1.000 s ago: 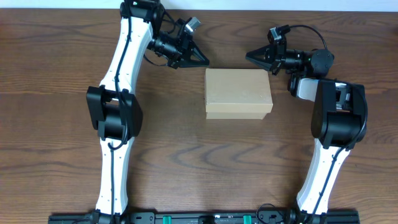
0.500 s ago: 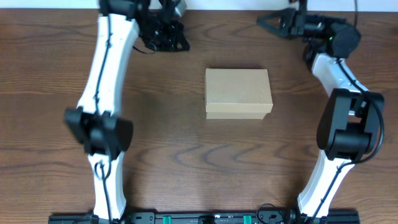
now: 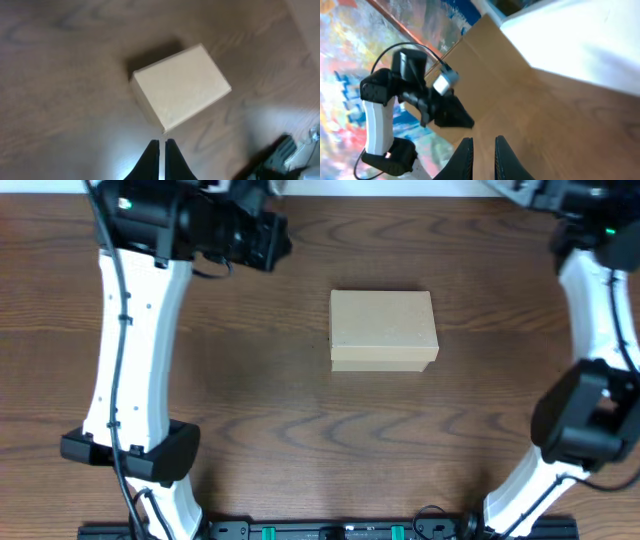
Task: Pack container
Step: 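Release the lid and move the left gripper above the closed box, then press down on the box lid with the left gripper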
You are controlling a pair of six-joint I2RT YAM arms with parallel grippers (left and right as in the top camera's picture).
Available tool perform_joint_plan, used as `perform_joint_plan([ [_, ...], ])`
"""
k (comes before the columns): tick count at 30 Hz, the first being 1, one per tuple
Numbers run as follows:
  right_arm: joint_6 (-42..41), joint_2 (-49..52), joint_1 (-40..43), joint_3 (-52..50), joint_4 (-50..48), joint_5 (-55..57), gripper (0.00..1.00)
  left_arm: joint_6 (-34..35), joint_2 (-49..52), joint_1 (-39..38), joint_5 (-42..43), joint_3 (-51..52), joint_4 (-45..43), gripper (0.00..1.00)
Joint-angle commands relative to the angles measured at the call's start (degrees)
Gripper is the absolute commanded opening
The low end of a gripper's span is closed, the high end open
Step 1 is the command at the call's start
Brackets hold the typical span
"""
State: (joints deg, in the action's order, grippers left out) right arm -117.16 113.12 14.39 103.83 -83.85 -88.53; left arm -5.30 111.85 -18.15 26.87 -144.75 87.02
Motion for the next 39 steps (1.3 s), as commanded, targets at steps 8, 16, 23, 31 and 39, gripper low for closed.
perform_joint_plan([
  [8, -0.2, -6.0, 5.8, 1.4, -0.1, -0.9, 0.10, -1.1, 5.6, -12.3, -4.8, -0.5, 1.7, 0.06],
  [16, -0.2, -6.0, 6.6, 1.4, -0.1, -0.8, 0.11, -1.1, 14.6, -13.7, -4.9, -0.5, 2.5, 0.06],
  [23, 0.0, -6.0, 8.4, 1.4, -0.1, -0.8, 0.09, -4.3, 21.2, -13.9, -3.9, -0.5, 1.1, 0.06],
  [31, 0.0, -6.0, 9.2, 1.4, -0.1, -0.8, 0.09, -6.5, 23.8, -14.0, -2.7, -0.5, -9.1, 0.06],
  [39, 0.0, -6.0, 9.6, 1.4, -0.1, -0.8, 0.07, -4.8, 23.8, -14.4, -1.8, 0.4, -8.3, 0.06],
])
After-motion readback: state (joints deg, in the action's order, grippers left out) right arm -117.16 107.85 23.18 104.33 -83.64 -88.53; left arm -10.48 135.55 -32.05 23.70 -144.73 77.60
